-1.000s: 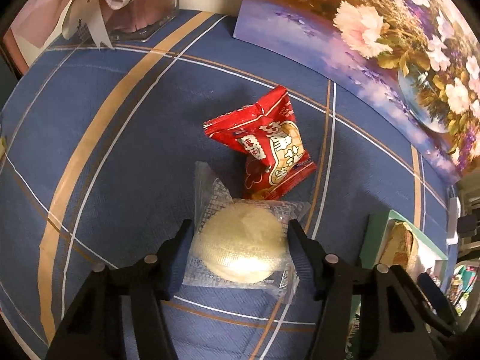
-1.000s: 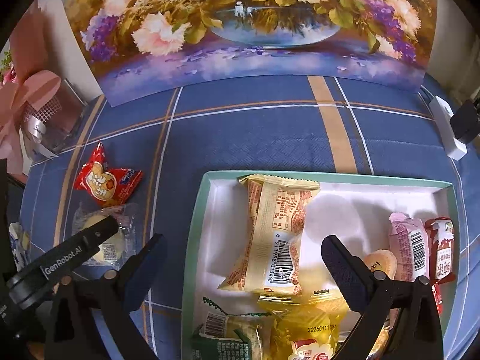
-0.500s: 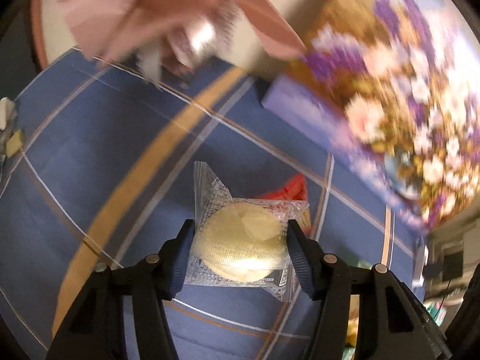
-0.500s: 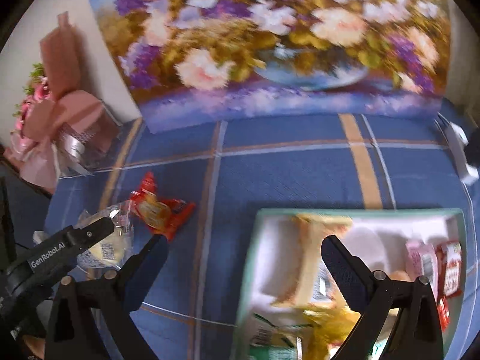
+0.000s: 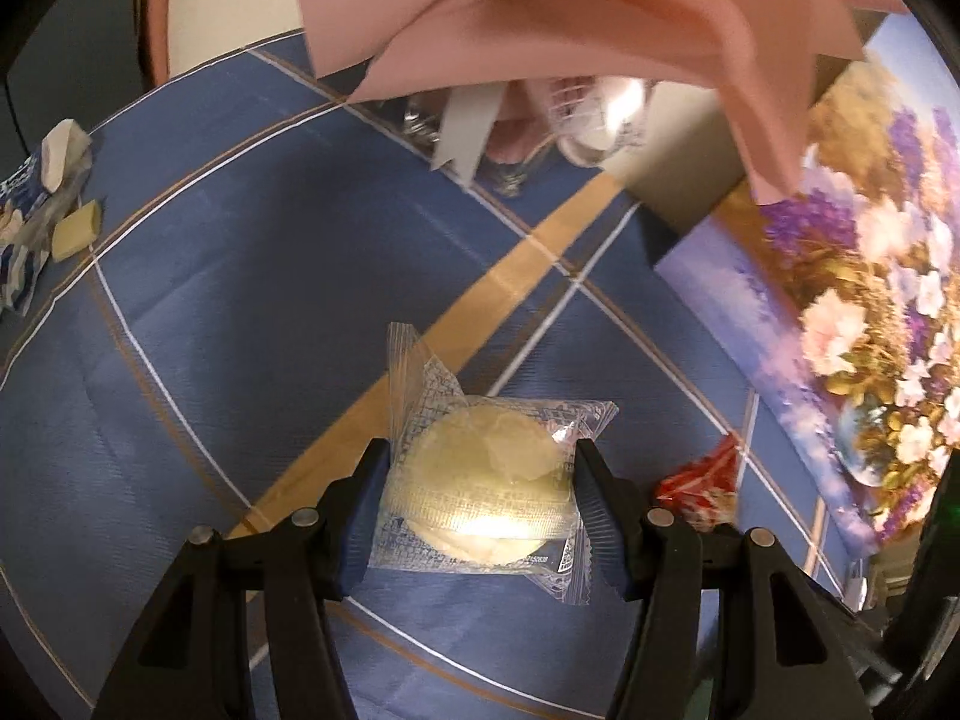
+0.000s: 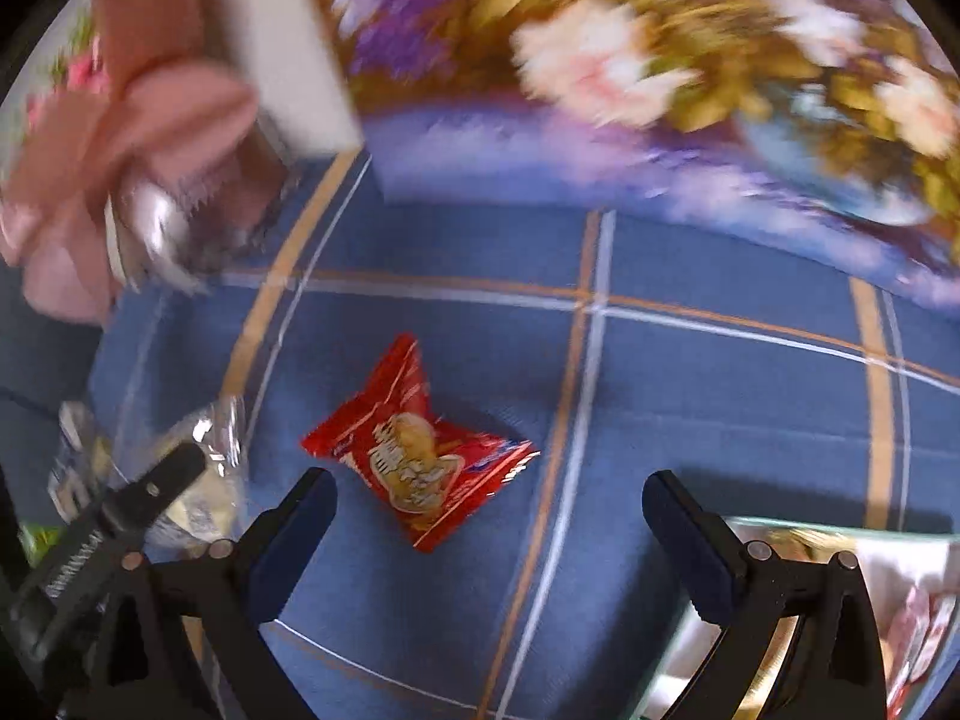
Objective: Organize snacks
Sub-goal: 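Lift the bun with left tool while right tool grasps the red 'nice' snack bag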
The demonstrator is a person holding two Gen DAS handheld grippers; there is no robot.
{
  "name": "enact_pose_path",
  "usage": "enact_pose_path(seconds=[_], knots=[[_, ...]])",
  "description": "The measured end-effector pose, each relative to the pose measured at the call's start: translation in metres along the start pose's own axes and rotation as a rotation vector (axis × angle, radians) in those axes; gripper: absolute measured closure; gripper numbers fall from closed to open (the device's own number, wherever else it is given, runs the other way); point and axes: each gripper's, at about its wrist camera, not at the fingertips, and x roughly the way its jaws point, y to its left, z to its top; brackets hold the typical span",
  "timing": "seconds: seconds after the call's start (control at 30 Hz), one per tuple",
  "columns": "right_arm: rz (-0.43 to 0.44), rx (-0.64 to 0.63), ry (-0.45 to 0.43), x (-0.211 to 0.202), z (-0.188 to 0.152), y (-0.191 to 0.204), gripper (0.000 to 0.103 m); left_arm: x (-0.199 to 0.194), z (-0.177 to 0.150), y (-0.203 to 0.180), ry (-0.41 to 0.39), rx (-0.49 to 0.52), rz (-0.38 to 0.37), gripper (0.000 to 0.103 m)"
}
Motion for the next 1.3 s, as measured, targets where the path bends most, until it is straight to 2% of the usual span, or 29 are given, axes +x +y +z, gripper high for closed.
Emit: enact_pose_path(seconds=[0.2,0.47,0.53,0.73,0.8,0.97,1.3], knots=[[-0.085,-0.135,0.048,0.036,-0.001,0.031,0.000,0.007,-0.002,-0.001,0.022,0.007,-0.001,0.041],[-0.160,-0.207,0.056,0.060,0.005,0.046,0.001,0.016,-0.004,0.001,0.041,0.006,-0.004,0.041],[-0.167,-0.205,0.053,0.065,0.007,0.048,0.006,0.019,-0.005,0.001,0.048,0.007,-0.006,0.041],[-0.141,-0.179,0.042,0.060,0.013,0.042,0.034,0.026,-0.007,-0.002,0.069,0.012,-0.014,0.041],[-0.144,-0.174,0.038,0.059,0.013,0.041,0.040,0.028,-0.008,-0.002,0.078,0.011,-0.017,0.041],[-0.152,-0.174,0.034,0.053,0.013,0.040,0.045,0.030,-0.009,-0.003,0.081,0.012,-0.017,0.041],[-0.170,-0.180,0.022,0.023,-0.015,0.036,0.045,0.028,-0.016,-0.010,0.105,0.029,-0.019,0.041]])
